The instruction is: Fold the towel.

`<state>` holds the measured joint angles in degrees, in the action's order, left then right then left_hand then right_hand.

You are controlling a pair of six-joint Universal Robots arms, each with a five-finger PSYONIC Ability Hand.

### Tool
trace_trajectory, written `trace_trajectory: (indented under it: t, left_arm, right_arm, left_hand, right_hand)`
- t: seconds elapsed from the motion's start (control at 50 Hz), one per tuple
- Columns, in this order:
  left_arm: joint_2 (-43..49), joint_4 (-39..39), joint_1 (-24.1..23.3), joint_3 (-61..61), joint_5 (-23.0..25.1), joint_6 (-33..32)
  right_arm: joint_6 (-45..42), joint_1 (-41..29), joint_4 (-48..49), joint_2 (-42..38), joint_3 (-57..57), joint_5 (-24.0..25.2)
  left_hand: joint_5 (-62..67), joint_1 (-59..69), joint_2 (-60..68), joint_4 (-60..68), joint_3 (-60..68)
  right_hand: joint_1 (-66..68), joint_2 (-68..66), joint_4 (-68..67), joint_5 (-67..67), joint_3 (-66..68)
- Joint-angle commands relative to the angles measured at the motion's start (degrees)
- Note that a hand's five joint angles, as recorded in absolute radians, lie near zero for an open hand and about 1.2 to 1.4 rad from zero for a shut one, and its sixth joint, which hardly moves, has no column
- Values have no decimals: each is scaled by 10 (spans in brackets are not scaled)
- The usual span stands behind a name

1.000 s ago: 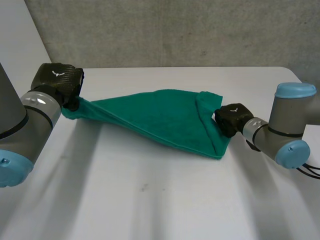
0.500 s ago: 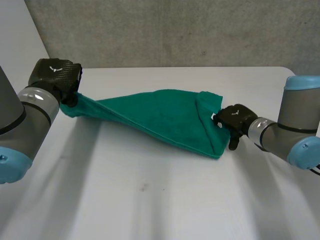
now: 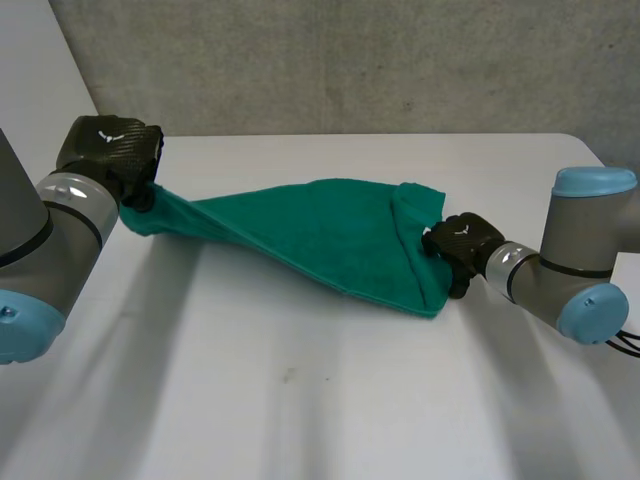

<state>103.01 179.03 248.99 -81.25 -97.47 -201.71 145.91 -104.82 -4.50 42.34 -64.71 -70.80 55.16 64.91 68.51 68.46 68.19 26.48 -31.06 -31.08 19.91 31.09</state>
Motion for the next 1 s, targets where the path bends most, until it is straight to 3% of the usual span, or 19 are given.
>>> trace_trajectory:
  t: [0.02,0.64,1.0]
  left_arm:
    - [0,5,0,0,0,-1]
    - [0,5,0,-2,1,-1]
    - [0,5,0,-3,1,-1]
  right_arm:
    - [1,1,-1,-15,15,0]
    - [3,-2,-1,-62,86,-2]
    - [47,-11,-1,-72,114,-1]
  left_hand:
    - [148,151,115,115,118]
    - [148,151,115,115,118]
    - [148,151,115,115,118]
  right_hand:
    - [110,-64,-64,76,64]
    - [219,-174,-173,185,173]
    - [240,-194,-194,205,194]
